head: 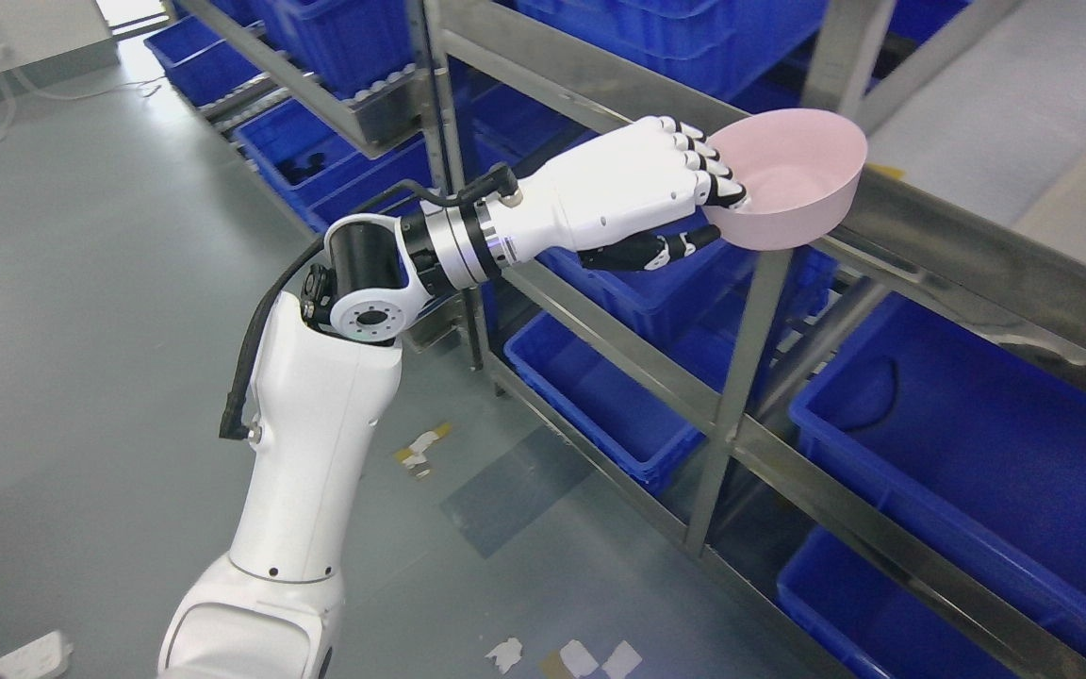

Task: Stack pink IKEA bowl on shelf middle layer
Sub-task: 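Move the pink bowl over the stack of pink bowls on the tray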

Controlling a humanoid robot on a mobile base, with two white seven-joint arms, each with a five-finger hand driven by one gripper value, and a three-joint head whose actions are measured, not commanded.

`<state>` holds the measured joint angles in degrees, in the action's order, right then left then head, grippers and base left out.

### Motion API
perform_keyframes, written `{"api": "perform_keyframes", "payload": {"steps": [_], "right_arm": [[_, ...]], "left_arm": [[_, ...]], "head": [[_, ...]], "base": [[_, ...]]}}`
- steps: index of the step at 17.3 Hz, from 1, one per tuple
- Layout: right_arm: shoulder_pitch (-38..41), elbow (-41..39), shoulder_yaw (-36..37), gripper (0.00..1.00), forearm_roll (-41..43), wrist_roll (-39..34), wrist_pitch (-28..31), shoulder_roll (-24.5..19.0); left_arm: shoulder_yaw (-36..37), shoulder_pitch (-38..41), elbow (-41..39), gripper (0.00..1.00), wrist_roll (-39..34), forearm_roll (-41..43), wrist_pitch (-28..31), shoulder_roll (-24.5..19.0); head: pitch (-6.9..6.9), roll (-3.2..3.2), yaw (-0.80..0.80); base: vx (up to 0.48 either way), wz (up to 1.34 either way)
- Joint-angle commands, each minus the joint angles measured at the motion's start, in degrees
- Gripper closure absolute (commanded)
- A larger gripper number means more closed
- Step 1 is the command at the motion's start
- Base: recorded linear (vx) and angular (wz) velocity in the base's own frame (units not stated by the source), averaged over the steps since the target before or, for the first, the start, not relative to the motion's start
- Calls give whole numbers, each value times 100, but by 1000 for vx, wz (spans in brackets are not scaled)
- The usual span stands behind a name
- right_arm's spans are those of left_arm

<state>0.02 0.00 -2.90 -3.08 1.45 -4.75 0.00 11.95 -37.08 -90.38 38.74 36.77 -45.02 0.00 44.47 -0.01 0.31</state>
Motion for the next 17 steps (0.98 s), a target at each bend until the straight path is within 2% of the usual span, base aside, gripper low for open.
{"api": "perform_keyframes", "payload": {"steps": [1,6,9,12,17], "right_arm": [[130,-100,0,0,0,4,0,100],[130,-100,0,0,0,4,0,100],[130,-100,0,0,0,4,0,100],[130,-100,0,0,0,4,0,100],[130,-100,0,0,0,4,0,100]], "left_arm": [[-165,-1176,511,96,64,-100,2,-100],[-316,-2066,1503,96,239,128,2,-100],[-237,-2066,2023,96,371,541,2,-100],[-202,-1909,2130,96,468,1147,2,-131],[-175,-1609,2130,95,486,1298,2,-246]], "head": [[0,0,0],[0,0,0],[0,0,0],[0,0,0],[0,0,0]], "base": [[46,-869],[47,-811],[41,-831],[37,-774],[28,-345]]}}
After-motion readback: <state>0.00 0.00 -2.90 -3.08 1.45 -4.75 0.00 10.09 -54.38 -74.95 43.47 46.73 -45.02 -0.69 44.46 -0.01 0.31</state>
